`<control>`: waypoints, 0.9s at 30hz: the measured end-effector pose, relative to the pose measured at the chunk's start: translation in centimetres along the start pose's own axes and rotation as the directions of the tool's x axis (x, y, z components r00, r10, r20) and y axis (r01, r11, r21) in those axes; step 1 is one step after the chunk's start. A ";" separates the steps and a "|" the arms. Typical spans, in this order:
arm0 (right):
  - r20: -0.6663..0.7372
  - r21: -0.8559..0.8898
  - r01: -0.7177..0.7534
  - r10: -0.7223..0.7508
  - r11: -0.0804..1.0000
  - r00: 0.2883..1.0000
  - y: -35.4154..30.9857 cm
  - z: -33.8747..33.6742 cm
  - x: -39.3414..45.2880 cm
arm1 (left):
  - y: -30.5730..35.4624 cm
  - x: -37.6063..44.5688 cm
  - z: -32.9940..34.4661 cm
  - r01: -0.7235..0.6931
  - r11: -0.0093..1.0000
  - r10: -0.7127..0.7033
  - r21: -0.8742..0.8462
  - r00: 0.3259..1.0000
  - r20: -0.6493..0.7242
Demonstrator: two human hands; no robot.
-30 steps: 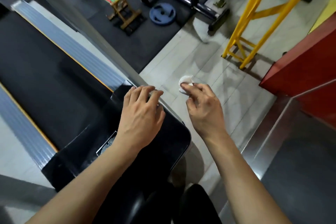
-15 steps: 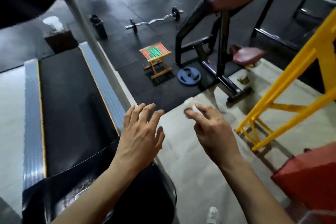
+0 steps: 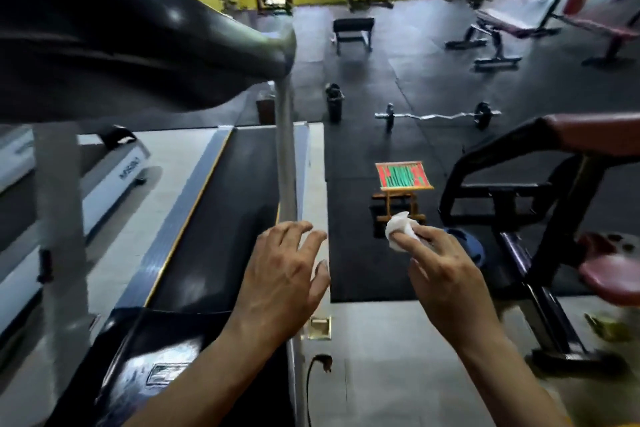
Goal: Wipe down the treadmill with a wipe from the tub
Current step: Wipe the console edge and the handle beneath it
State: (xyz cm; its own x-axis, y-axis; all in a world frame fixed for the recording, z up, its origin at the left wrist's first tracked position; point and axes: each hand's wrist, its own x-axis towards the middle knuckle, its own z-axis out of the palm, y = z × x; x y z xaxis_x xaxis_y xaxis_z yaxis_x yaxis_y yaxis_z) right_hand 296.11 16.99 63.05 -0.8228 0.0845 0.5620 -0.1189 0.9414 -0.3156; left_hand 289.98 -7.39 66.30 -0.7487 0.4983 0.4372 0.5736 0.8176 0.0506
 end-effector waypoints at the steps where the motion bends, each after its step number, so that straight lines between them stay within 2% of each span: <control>1: -0.010 0.020 0.026 -0.026 0.999 1.000 0.7 0.4 2.0 | -0.2 1.3 0.1 0.025 1.000 -0.024 0.011 1.000 -0.017; 11: 0.011 0.186 0.214 -0.220 0.959 0.976 6.9 5.1 22.8 | -3.3 17.6 1.6 0.243 0.969 -0.234 0.053 0.963 -0.135; 17: 0.007 0.274 0.291 -0.305 0.916 0.952 9.2 7.7 32.4 | -4.2 25.7 1.8 0.304 0.945 -0.277 0.119 0.940 -0.199; 24: -0.016 0.405 0.456 -0.492 0.793 0.870 12.1 12.6 45.7 | -6.2 34.7 3.7 0.476 0.856 -0.397 0.204 0.855 -0.333; 27: -0.028 0.482 0.525 -0.586 0.701 0.810 12.8 14.7 51.1 | -6.9 37.8 4.2 0.570 0.775 -0.467 0.274 0.808 -0.360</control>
State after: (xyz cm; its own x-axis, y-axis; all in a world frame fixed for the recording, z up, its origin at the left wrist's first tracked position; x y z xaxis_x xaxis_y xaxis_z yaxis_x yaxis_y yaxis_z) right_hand 244.44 28.58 76.49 -0.5810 -0.4746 0.6611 -0.7831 0.5472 -0.2955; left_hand 256.31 7.07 78.73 -0.7532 -0.0835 0.6525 -0.0735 0.9964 0.0426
